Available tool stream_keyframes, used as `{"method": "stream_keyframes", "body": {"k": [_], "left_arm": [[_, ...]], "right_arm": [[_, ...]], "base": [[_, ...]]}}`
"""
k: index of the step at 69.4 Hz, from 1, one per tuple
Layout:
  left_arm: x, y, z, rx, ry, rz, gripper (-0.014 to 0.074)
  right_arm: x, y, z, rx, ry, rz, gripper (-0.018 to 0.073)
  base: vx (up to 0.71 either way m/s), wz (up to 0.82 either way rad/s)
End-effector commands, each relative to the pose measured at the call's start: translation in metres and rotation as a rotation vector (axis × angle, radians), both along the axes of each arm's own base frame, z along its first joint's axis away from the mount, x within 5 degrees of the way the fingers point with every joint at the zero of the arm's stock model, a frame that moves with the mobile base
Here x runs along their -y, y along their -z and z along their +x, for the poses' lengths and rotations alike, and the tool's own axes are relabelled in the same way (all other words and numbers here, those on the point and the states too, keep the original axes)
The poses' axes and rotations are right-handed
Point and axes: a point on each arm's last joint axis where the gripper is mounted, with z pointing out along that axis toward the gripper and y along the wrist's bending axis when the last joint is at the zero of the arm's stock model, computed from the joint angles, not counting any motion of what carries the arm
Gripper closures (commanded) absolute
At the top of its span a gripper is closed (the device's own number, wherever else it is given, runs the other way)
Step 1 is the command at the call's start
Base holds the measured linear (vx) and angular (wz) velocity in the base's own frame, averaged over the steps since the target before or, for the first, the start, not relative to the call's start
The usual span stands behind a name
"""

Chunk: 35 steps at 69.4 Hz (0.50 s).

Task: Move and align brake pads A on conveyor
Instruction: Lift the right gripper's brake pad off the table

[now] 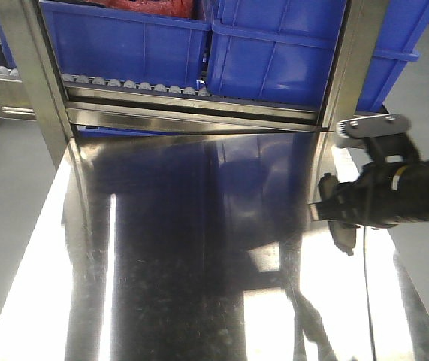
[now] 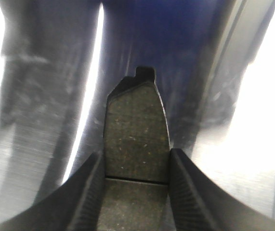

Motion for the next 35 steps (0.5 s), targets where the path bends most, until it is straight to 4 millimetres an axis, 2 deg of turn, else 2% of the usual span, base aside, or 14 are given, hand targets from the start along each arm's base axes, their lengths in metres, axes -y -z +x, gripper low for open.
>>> {"method": "stream_keyframes", "body": {"k": [1,15,35], "left_arm": [[0.002,-0.017,0.001,0.111,0.013,-0.040,0.0554],[0.002,-0.017,0.001,0.111,0.013,-0.040,0.0554],[0.002,-0.017,0.001,0.111,0.013,-0.040,0.0554]], "right_arm": [[0.006,-0.029,-0.019,0.214,-0.003,0.047,0.0552],[0.021,-0.043,-0.070,0.410,0.001,0.099,0.0552],[0.037,-0.040,-0.129,0.654,-0.010,0.138,0.0552]], "base": [[0.00,0.00],[0.00,0.00],[0.00,0.00]]}}
